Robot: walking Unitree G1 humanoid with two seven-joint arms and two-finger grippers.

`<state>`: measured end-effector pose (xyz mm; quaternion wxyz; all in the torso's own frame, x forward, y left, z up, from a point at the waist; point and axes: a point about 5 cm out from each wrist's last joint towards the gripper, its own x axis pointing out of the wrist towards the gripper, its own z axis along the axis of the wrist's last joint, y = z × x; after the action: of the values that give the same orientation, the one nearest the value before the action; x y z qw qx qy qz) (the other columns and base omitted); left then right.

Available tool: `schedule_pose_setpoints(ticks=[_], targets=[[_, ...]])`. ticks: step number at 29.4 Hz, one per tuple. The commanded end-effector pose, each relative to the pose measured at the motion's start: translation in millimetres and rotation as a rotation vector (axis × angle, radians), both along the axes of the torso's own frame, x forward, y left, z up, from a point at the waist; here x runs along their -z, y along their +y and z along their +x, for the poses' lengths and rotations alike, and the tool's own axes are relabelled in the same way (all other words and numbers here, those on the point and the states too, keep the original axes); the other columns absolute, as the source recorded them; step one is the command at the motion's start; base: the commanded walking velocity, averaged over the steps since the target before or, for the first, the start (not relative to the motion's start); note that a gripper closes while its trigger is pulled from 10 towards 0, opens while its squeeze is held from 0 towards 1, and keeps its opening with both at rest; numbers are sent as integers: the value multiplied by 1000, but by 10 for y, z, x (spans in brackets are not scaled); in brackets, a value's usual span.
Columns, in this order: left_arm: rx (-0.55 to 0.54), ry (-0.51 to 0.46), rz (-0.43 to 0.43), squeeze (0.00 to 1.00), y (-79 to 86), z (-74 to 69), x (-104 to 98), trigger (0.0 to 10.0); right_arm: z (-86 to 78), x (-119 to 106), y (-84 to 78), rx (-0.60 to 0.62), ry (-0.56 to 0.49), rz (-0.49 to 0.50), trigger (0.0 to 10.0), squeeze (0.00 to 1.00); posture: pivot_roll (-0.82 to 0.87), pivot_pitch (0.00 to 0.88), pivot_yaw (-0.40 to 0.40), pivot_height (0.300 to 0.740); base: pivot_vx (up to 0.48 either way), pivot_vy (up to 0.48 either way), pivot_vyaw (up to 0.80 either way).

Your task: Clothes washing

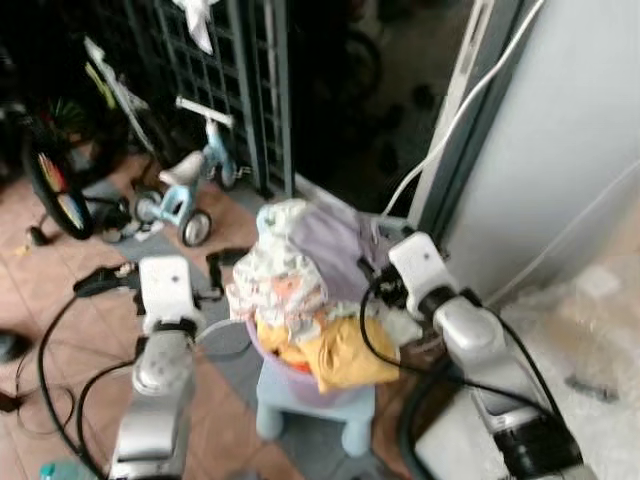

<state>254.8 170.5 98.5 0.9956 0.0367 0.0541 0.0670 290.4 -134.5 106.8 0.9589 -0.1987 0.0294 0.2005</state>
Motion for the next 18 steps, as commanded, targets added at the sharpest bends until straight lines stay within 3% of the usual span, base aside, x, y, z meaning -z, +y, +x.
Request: schedule_pose_setpoints(ticks=[1, 9, 12, 14, 18], targets=[[-22, 0, 19, 0, 82, -21, -19, 10000, 31, -20, 54, -13, 4, 3, 10000, 0, 21, 0, -38, 740, 281, 0, 0], [-25, 9, 25, 0, 119, -93, -46, 10000, 44, 49, 85, -1, 67, -38, 10000, 0, 34, 0, -38, 740, 287, 0, 0], [-36, 26, 27, 0, 139, -164, -37, 10000, 31, 127, 57, 45, 119, -52, 10000, 0, 42, 0, -44, 740, 0, 0, 0], [-36, 49, 31, 0, 141, -266, -10, 10000, 26, 224, 48, 102, 193, -16, 10000, 0, 69, 17, -57, 740, 0, 0, 0], [-44, 77, 31, 0, 130, -435, -9, 10000, -10, 308, 96, 105, 254, 28, 10000, 0, 108, 56, -80, 740, 0, 0, 0]])
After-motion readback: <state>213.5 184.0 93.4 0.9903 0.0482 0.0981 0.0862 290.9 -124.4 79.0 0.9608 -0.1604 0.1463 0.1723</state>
